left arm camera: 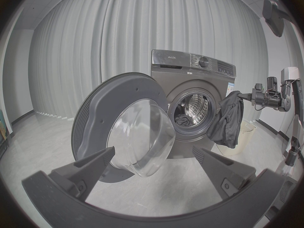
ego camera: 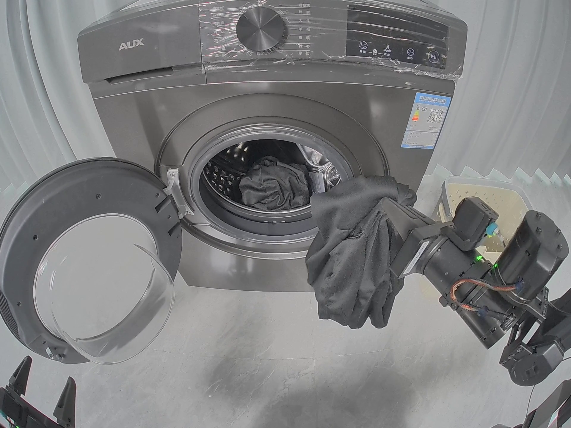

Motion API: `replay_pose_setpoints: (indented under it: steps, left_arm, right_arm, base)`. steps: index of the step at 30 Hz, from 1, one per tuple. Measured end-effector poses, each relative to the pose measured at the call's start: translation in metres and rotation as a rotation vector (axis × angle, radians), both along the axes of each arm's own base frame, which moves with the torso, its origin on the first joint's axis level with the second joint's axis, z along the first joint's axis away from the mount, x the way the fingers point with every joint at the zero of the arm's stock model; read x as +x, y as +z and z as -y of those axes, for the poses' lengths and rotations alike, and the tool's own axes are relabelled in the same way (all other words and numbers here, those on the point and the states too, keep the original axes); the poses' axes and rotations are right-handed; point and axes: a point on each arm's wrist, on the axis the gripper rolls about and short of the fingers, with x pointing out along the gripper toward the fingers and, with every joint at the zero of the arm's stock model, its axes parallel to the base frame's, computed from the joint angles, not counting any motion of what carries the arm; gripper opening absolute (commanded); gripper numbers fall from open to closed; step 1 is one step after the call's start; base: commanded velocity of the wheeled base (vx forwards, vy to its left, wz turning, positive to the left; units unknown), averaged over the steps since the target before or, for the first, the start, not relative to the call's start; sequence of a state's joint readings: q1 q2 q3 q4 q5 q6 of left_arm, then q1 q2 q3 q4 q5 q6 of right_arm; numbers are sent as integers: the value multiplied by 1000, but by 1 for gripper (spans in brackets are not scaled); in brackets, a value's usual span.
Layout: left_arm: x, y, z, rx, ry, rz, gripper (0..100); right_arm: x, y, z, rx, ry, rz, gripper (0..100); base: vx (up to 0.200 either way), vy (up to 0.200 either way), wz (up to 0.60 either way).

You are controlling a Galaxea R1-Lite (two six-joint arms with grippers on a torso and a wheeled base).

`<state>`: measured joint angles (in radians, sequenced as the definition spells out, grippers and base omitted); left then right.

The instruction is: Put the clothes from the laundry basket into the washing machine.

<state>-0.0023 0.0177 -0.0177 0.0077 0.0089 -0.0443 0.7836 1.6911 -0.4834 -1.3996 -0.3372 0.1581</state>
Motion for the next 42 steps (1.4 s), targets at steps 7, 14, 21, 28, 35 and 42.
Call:
replay_pose_setpoints:
  steps: [7, 14, 21, 28, 35, 42]
  left_arm:
    - [0, 0, 0, 1, 0, 0, 100]
    - [0, 0, 0, 3, 0, 0, 100]
    - [0, 0, 0, 22, 3, 2, 100]
    - [0, 0, 0, 40, 4, 3, 100]
    - [0, 3, 1, 52, -28, 26, 100]
    - [-10, 37, 5, 55, -193, 172, 100]
  right_arm:
    - [-1, -1, 1, -4, 0, -4, 0]
    - [-2, -2, 0, -6, 4, -7, 0]
    - [-6, -3, -3, -15, 29, -8, 0]
    - [-17, -5, -11, -30, 89, -8, 0]
    - [-24, -1, -23, -25, 153, 7, 0]
    - [-18, -1, -32, -29, 150, 20, 0]
  base:
    - [0, 0, 0]
    - [86, 0, 0]
    - [0, 0, 0]
    - [0, 0, 0]
    - [0, 0, 0]
    - [0, 0, 0]
